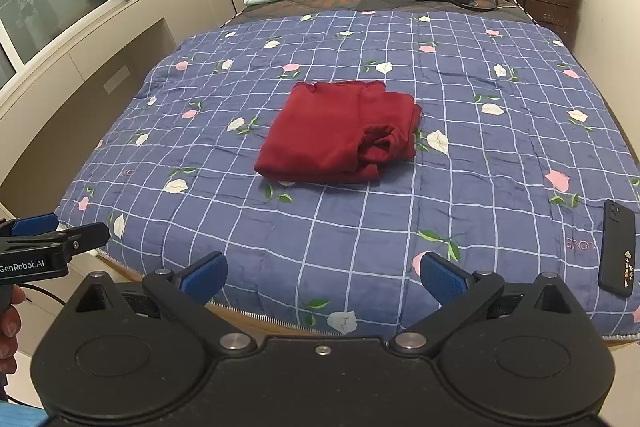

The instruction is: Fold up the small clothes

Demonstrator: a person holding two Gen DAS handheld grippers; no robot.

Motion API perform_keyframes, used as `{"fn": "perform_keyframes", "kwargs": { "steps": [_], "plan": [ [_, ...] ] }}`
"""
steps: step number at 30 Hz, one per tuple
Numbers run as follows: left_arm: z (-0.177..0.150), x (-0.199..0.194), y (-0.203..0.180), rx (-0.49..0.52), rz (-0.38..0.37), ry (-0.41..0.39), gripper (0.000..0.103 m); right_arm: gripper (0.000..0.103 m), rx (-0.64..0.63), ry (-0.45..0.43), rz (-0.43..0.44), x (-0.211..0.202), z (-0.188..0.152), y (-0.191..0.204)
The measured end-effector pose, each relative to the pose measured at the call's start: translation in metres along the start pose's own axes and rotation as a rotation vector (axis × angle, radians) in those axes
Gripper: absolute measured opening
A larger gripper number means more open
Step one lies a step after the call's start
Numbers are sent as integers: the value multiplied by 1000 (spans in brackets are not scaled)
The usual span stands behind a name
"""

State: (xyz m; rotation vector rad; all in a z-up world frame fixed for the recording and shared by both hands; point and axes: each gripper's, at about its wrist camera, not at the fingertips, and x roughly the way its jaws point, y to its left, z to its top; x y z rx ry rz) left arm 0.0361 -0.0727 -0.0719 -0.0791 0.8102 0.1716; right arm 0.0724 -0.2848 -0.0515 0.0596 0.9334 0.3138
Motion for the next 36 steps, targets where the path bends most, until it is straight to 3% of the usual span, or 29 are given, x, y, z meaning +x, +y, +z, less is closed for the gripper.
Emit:
{"fn": "perform_keyframes", "kwargs": {
  "steps": [36],
  "plan": [
    [0, 6, 1, -9, 3, 17, 103, 102, 5, 6, -14, 0, -2, -5]
  ]
}}
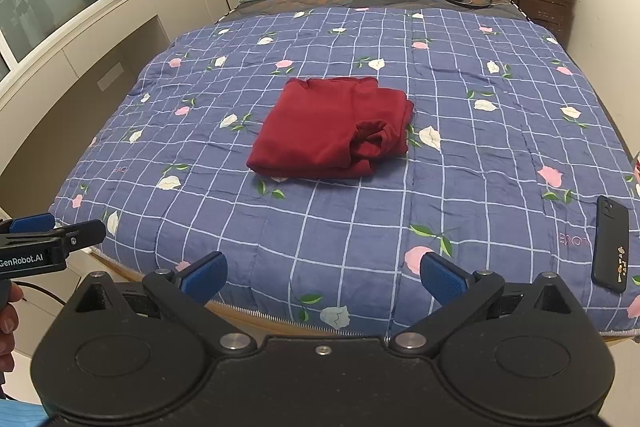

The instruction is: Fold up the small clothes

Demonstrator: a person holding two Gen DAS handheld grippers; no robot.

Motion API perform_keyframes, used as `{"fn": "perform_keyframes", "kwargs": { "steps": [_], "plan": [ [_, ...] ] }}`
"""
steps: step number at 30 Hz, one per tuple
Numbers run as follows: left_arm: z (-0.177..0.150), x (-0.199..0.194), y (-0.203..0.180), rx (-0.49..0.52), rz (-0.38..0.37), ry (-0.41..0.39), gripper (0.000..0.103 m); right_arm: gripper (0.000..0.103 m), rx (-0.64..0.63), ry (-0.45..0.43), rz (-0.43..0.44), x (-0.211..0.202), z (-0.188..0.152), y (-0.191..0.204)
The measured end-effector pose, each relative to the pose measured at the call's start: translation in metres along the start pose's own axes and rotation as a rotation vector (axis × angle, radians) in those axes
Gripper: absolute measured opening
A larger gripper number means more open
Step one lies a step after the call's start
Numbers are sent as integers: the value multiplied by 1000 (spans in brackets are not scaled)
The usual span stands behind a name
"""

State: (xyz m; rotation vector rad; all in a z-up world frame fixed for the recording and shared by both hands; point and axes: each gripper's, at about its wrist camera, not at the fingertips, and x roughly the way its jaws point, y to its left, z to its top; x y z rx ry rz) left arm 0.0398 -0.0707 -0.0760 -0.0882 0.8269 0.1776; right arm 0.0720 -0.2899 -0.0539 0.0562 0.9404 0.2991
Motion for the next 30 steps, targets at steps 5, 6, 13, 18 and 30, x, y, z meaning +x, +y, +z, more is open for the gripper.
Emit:
{"fn": "perform_keyframes", "kwargs": {
  "steps": [5, 6, 13, 18, 30],
  "plan": [
    [0, 0, 0, 0, 0, 1, 103, 102, 0, 0, 1, 0, 0, -1],
    [0, 0, 0, 0, 0, 1, 103, 102, 0, 1, 1, 0, 0, 0],
    [0, 0, 1, 0, 0, 0, 103, 102, -2, 0, 1, -1, 0, 0],
    [-1, 0, 0, -1, 0, -1, 103, 102, -1, 0, 1, -1, -1, -1],
    [-4, 0, -2, -6, -2, 2, 103, 102, 2, 3, 0, -1, -4, -4]
  ]
}}
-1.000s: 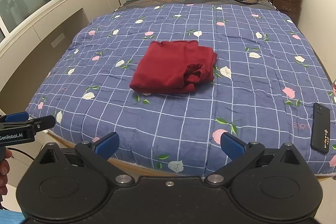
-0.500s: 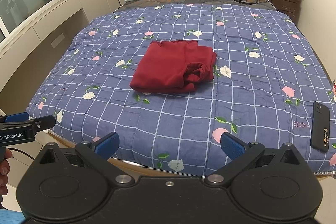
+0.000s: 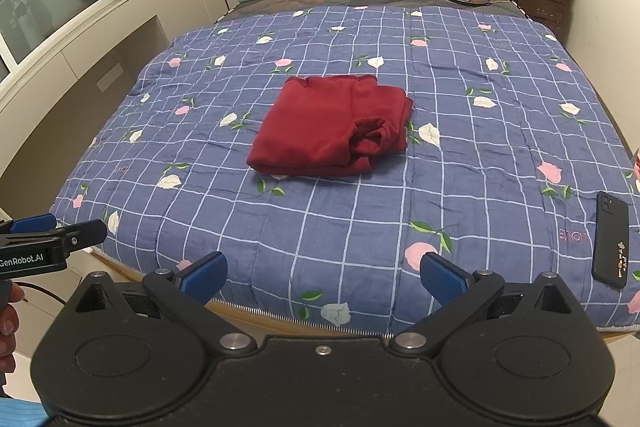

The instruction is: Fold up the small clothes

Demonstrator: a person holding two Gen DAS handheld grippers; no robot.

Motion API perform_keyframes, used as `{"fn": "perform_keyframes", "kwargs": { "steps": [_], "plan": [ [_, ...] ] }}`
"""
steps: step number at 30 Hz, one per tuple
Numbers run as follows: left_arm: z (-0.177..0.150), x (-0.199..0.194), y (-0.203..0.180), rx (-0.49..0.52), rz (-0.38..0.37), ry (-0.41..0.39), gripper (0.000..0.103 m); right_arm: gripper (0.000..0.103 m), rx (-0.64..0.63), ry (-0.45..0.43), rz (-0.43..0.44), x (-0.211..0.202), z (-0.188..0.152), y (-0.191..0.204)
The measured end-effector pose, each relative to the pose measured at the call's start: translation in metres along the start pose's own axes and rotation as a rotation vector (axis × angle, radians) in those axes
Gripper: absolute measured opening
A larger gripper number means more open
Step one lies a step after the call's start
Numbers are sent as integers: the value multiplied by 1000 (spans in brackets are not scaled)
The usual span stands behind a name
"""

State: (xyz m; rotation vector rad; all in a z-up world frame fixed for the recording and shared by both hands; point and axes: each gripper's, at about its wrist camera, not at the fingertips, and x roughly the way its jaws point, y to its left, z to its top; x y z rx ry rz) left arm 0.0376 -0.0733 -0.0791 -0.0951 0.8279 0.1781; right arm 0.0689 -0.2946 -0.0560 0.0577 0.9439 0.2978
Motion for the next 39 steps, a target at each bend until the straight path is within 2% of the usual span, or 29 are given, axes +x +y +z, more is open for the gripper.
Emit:
{"fn": "perform_keyframes", "kwargs": {
  "steps": [3, 39],
  "plan": [
    [0, -4, -1, -7, 35, -21, 103, 102, 1, 0, 0, 0, -1, 0],
    [3, -2, 4, -11, 20, -13, 102, 102, 4, 2, -7, 1, 1, 2]
  ]
}}
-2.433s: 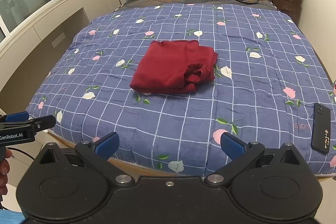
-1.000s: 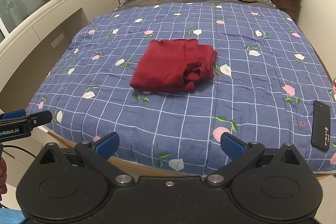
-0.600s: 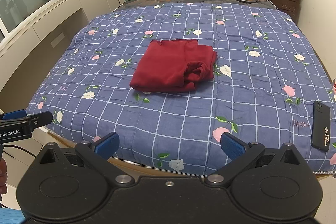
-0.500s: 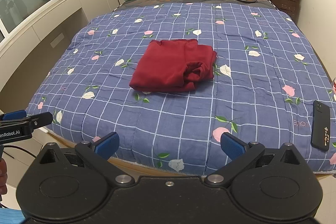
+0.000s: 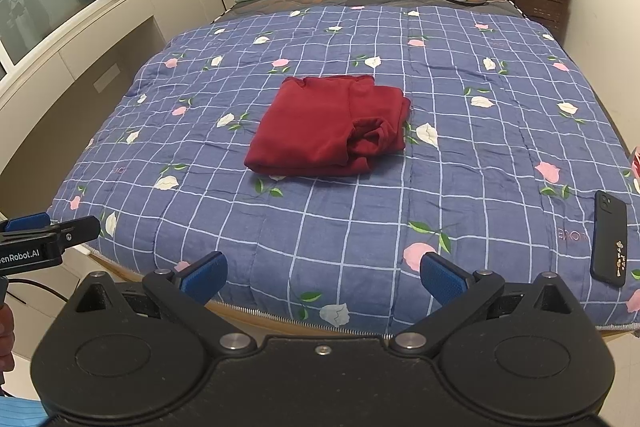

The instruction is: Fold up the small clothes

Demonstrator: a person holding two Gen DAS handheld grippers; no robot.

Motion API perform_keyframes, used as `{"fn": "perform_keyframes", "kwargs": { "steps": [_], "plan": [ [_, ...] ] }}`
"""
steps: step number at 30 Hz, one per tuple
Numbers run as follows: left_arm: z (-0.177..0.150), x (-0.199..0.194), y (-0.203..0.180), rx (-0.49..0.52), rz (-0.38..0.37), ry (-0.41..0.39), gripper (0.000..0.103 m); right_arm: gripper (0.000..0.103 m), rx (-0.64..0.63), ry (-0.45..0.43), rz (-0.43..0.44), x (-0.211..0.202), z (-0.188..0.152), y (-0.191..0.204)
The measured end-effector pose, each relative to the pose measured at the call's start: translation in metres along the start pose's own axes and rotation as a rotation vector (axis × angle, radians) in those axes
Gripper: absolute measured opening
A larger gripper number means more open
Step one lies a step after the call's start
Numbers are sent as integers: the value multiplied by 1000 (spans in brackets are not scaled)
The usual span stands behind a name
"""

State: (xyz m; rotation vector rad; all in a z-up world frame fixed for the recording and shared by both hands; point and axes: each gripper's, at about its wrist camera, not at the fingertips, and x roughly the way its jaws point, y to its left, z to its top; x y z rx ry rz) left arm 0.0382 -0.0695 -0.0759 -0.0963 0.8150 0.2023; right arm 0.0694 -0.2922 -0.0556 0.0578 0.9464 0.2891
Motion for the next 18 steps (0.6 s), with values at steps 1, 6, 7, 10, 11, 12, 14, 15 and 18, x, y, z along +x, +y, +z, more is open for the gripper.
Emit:
{"fn": "perform_keyframes", "kwargs": {
  "steps": [1, 6, 7, 10, 11, 12, 14, 15, 18],
  "plan": [
    [0, 0, 0, 0, -2, 0, 102, 102, -1, 0, 1, 0, 0, 0],
    [0, 0, 2, 2, -7, -5, 102, 102, 6, -2, 0, 1, 0, -1],
    [0, 0, 2, 3, -6, -5, 102, 102, 10, -4, -1, 1, 1, 0],
    [1, 0, 3, 8, -4, -2, 102, 102, 17, -6, -4, 0, 0, 2],
    [1, 0, 3, 10, -5, -1, 102, 102, 19, -7, -4, 0, 0, 2],
    [1, 1, 3, 12, -6, 0, 102, 102, 21, -7, -4, 0, -1, 2],
    [1, 1, 3, 18, -7, 4, 102, 102, 27, -6, -6, 1, -2, 4],
    [2, 2, 3, 22, -8, 5, 102, 102, 31, -6, -7, 1, -2, 4],
    [2, 3, 1, 33, -16, 9, 102, 102, 46, -5, -13, 1, -3, 3]
  ]
}}
